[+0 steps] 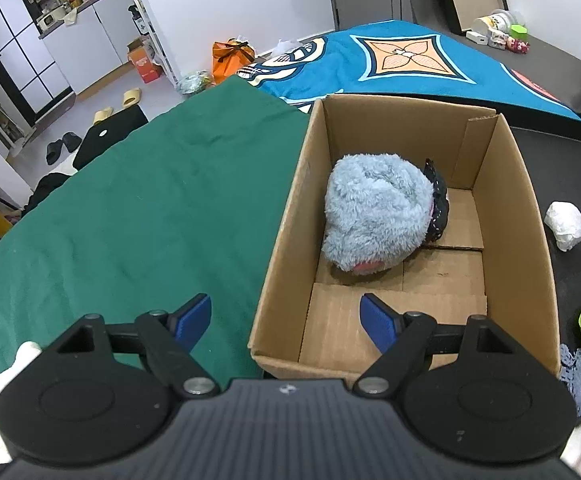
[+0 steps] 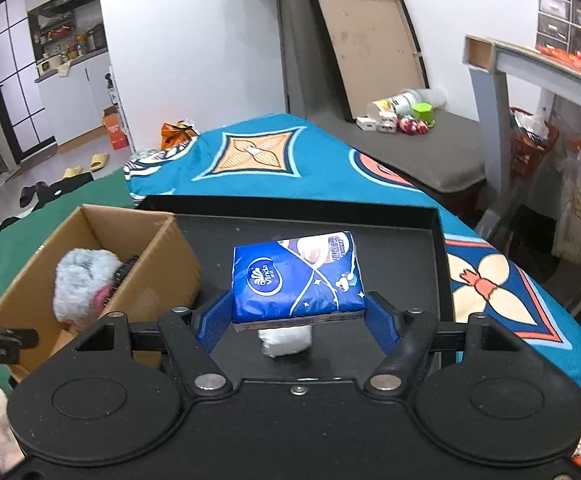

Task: Organize soft objects
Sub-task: 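Carry the tissue pack with the right gripper and release it into the box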

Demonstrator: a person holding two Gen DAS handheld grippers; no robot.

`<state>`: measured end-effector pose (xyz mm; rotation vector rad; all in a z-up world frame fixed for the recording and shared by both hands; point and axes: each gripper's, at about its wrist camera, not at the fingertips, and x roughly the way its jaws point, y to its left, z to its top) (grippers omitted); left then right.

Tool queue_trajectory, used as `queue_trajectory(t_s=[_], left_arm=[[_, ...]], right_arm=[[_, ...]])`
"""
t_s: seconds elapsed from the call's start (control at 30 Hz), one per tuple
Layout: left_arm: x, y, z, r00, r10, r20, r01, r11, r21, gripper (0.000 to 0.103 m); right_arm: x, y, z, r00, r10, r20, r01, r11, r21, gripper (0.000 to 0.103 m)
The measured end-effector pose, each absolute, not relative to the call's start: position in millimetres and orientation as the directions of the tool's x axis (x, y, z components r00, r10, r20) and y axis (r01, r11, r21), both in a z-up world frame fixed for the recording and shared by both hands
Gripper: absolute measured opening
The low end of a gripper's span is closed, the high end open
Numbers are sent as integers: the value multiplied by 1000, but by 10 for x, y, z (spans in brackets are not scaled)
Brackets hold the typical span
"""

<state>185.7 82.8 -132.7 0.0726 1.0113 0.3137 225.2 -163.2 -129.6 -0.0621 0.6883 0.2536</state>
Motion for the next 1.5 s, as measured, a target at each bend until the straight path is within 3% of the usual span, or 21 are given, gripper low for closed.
queue_trajectory(t_s=[1.0, 1.27, 1.37, 1.5], left_arm=[[1588, 1075, -1352, 605, 219, -766, -265, 962, 65, 80], [1554, 1160, -1349, 627, 196, -754, -281, 960, 17, 68], [1557, 1195, -1355, 628, 187, -755, -285, 958, 0, 61], [1568, 1295, -1373, 622, 173, -764, -302, 953, -30, 43]], right_arm=[[2034, -528, -1086, 702, 288, -651, -426, 903, -60, 70], [2032, -341, -1115, 690, 287, -664, -447, 891, -80, 70], [2037, -252, -1118, 683, 289, -670, -463, 882, -92, 70], [2034, -125, -1103, 680, 296, -671, -498, 858, -127, 70]])
